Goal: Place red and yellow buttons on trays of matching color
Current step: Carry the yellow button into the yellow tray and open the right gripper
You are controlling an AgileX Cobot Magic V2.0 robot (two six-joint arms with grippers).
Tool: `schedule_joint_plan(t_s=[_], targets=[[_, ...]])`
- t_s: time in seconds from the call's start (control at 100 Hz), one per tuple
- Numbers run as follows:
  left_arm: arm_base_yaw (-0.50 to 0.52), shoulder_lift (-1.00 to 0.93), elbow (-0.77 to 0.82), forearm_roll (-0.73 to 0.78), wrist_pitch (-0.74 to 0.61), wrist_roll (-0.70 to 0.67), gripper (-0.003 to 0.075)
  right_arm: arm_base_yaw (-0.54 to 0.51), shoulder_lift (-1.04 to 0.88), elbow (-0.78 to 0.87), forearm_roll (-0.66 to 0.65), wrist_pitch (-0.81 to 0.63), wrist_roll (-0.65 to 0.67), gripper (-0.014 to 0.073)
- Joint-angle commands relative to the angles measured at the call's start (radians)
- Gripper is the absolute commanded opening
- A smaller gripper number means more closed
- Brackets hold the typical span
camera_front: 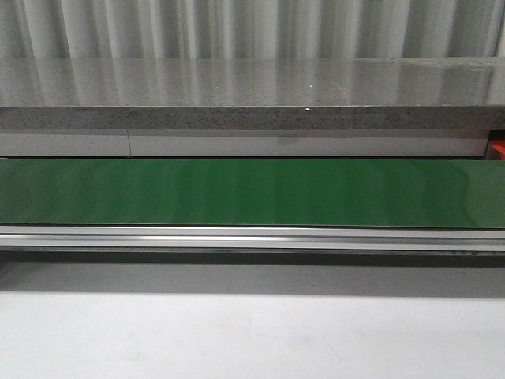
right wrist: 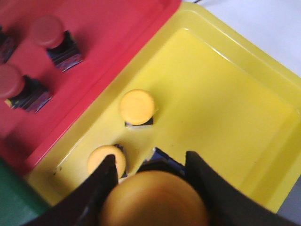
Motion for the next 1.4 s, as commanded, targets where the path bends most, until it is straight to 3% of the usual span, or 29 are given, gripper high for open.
schedule_joint_plan(t_s=[0.0,0.42,1.15,1.25,1.39], targets=[[-0.008,0.002,-0.026,-0.017,-0.073,0.001,-0.002,-0.065,-0.03,0.035,-0.03,-0.142,0.06,0.0159],[-0.008,0.002,-0.026,-0.017,-0.073,0.001,-0.002,-0.11,0.097,0.178,-0.03,-0.332,0.087,0.0159],[-0.008,0.002,-0.026,-0.017,-0.073,0.001,-0.002,-0.11,0.296,0.179,-0.03,-0.347,0.087,0.0164],[-0.008,0.002,-0.026,-0.017,-0.073,0.001,-0.002,-0.11,0.296,0.179,-0.03,-0.338,0.086,0.0198],[-0.008,0.002,-0.026,-0.017,-0.073,0.001,-0.002,-0.11,0.296,0.179,-0.03,-0.33,0.086,0.034]])
